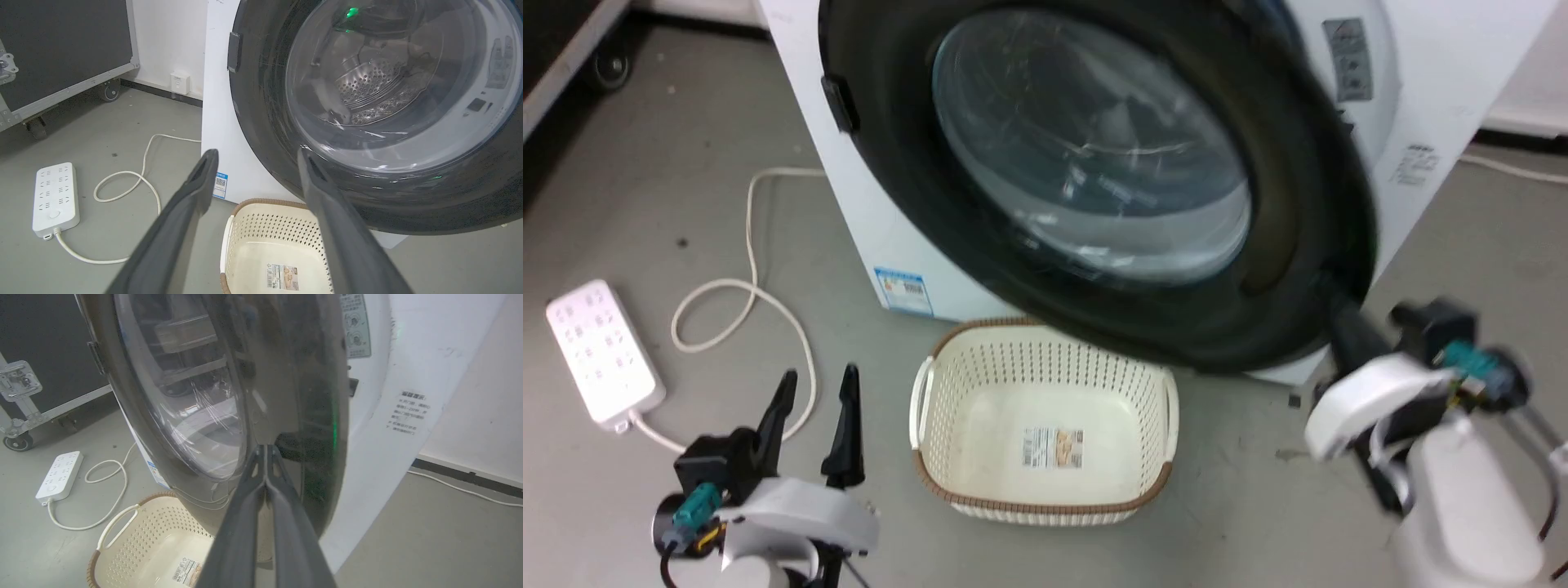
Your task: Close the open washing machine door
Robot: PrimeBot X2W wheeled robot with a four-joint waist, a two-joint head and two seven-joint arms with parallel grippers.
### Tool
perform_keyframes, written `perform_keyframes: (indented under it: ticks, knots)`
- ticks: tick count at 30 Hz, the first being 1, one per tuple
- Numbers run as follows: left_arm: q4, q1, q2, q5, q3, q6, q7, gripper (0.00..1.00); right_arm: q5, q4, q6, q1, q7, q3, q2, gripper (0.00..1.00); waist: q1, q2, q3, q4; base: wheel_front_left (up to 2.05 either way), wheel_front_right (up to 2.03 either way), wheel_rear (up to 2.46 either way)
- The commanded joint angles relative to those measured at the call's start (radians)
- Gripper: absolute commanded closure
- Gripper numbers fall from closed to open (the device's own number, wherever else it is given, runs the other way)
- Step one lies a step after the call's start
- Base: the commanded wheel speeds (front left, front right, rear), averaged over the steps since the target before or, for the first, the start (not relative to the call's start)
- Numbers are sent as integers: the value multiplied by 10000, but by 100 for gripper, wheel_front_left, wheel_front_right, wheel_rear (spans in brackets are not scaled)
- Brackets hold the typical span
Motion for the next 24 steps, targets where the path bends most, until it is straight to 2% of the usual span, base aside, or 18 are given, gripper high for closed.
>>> perform_keyframes:
  ticks: [1, 3, 11, 18, 22, 24]
  knots:
    - [-57, -195, -18, 69, -32, -31, -90, 0, -127, 57, -19, -357, -87, -183, -29, 100, -1, 0, 226, 105, 0, 0, 0]
    - [-186, -458, -57, 135, -88, -84, -98, 0, -508, 324, -19, -1065, -146, -805, -29, 100, -1, 0, 639, 240, 0, 0, 0]
    - [-507, -1026, -196, 282, -86, -160, -117, 0, -1275, 1066, -19, -2754, -419, -2191, -29, 100, -1, 0, 1510, 528, 0, 0, 0]
    - [-728, -1266, -342, 531, 104, -262, -125, 0, -1701, 1746, -19, -4262, -814, -3431, -29, 100, -1, 0, 1943, 702, 0, 0, 0]
    - [-673, -1196, -459, 633, 190, -331, -126, 0, -1602, 1856, -19, -4374, -920, -3457, -29, 100, -1, 0, 1733, 664, 0, 0, 0]
    - [-553, -915, -495, 732, 344, -362, -126, 0, -912, 1016, -19, -3731, -956, -2807, -29, 100, -1, 0, 1118, 444, 0, 0, 0]
